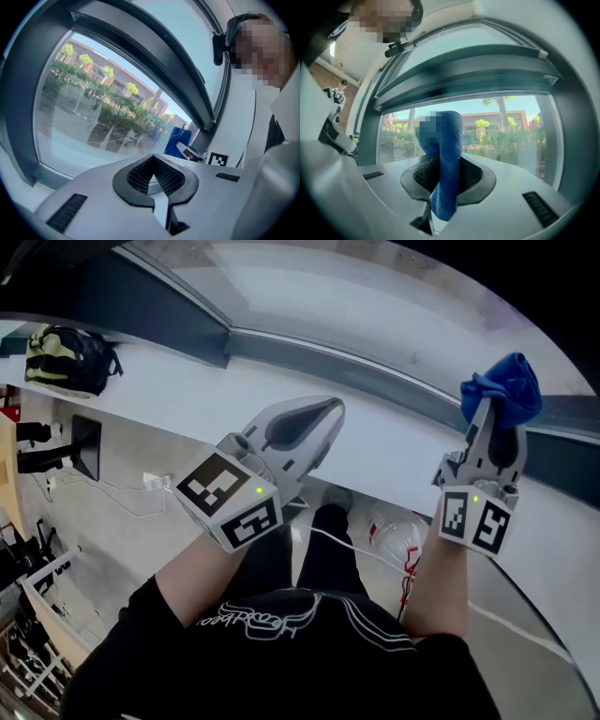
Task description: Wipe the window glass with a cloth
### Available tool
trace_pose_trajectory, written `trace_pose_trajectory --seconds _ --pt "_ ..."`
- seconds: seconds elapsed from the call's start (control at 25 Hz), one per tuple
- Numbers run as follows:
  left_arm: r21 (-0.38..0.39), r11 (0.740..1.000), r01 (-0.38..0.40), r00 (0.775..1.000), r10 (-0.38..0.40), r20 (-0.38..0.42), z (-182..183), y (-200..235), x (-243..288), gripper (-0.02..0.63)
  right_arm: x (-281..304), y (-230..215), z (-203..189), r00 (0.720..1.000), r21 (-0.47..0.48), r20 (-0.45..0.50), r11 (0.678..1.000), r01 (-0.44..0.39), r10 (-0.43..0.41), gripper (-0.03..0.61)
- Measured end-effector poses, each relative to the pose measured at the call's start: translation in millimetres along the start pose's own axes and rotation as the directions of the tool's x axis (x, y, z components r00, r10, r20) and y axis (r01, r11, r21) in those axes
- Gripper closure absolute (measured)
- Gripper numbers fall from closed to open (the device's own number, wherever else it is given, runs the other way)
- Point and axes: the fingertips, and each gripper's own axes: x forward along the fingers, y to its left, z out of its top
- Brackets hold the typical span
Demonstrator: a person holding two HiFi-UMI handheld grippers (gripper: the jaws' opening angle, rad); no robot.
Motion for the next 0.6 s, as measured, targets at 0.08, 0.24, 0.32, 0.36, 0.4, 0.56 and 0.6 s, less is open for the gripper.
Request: trace_pose_trajectory --seconds 0.08,0.24,0.32,0.36,0.4,0.56,0.6 --pt "-0.001 0.999 -0.034 0.999 0.034 0.02 -0.5 26.9 -25.9 0.607 10.4 55.5 -5.9 0.996 -0.001 0.005 0.996 -0.092 0.092 0.511" --pt "-0.018 0.996 -0.089 0.995 0.09 0.052 -1.0 81.2 -76.9 0.607 24.4 162.2 -18.0 0.973 0.015 0.002 0.973 -0.231 0.231 0.511" --pt "-0.028 0.993 -0.115 0.991 0.116 0.069 0.1 107.9 -101.3 0.607 29.0 212.6 -21.8 0.959 0.028 0.001 0.958 -0.284 0.284 0.511" --pt "-0.034 0.991 -0.126 0.989 0.129 0.078 1.1 121.2 -112.6 0.607 32.1 236.7 -23.0 0.951 0.033 0.003 0.951 -0.308 0.308 0.511" --pt "-0.04 0.99 -0.136 0.987 0.139 0.086 2.2 133.9 -123.3 0.607 35.9 259.7 -23.6 0.944 0.036 0.006 0.943 -0.329 0.329 0.511" --pt "-0.044 0.987 -0.154 0.982 0.157 0.101 10.7 172.5 -161.6 0.607 57.6 339.8 -17.2 0.922 0.045 0.031 0.921 -0.386 0.385 0.511" --pt "-0.043 0.987 -0.157 0.981 0.161 0.104 14.2 180.5 -170.8 0.607 64.9 357.5 -14.6 0.919 0.051 0.038 0.918 -0.394 0.392 0.511"
